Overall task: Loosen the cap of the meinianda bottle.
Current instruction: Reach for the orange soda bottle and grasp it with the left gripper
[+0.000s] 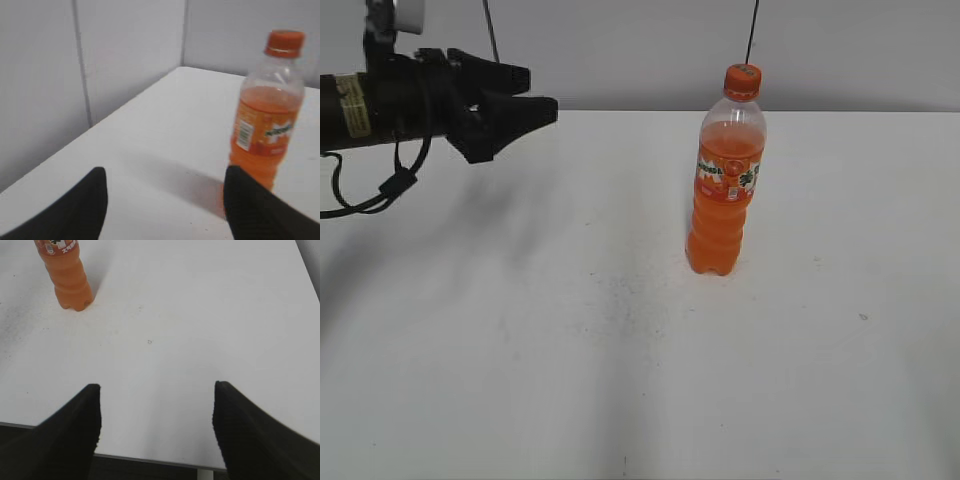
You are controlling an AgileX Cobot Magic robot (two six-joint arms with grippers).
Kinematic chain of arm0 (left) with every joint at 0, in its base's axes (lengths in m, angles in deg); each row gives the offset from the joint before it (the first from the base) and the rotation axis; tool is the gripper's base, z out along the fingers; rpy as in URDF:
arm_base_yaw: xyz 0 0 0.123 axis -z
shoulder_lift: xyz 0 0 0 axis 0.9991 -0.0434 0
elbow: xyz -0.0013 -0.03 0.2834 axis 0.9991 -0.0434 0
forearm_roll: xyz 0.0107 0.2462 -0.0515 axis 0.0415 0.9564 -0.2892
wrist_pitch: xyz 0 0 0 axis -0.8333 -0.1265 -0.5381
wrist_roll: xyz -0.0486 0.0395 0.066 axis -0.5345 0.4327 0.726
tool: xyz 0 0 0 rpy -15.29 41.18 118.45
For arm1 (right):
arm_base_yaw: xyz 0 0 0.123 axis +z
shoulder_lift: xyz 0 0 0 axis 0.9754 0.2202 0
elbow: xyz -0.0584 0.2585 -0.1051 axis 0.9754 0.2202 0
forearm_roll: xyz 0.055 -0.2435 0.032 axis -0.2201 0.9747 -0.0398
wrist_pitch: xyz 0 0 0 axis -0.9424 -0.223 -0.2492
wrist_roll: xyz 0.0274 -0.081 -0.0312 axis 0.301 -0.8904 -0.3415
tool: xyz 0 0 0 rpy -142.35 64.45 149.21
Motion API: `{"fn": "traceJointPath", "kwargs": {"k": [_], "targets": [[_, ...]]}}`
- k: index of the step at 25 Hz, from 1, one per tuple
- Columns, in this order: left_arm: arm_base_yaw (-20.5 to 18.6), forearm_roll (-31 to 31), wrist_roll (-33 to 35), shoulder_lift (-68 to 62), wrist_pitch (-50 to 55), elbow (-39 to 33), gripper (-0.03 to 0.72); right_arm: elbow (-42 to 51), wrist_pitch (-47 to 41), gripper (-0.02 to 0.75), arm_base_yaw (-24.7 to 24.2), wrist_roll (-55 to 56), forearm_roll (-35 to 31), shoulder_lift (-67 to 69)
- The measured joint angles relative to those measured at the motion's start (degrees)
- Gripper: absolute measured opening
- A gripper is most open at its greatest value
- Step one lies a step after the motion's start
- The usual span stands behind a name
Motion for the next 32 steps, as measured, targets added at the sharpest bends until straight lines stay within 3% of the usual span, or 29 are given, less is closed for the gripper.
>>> {"fn": "traceJointPath", "kwargs": {"k": [4,8,13,21,32], "targets": [[0.8,9.2,-1.1,-5.6,-5.3,6.7,0.454,0.0,0.0,0.525,0.0,0.0,0.0,0.0],[4.0,12.5,-1.1,-9.9,-5.9,10.4,0.462,0.0,0.0,0.525,0.0,0.0,0.0,0.0],[9.4,13.0,-1.1,-15.1,-6.9,14.4,0.519,0.0,0.0,0.525,0.0,0.0,0.0,0.0],[16.6,12.2,-2.5,-22.2,-7.3,22.8,0.531,0.0,0.0,0.525,0.0,0.0,0.0,0.0],[19.5,7.6,-2.7,-27.8,-4.3,27.8,0.534,0.0,0.0,0.525,0.0,0.0,0.0,0.0]]}}
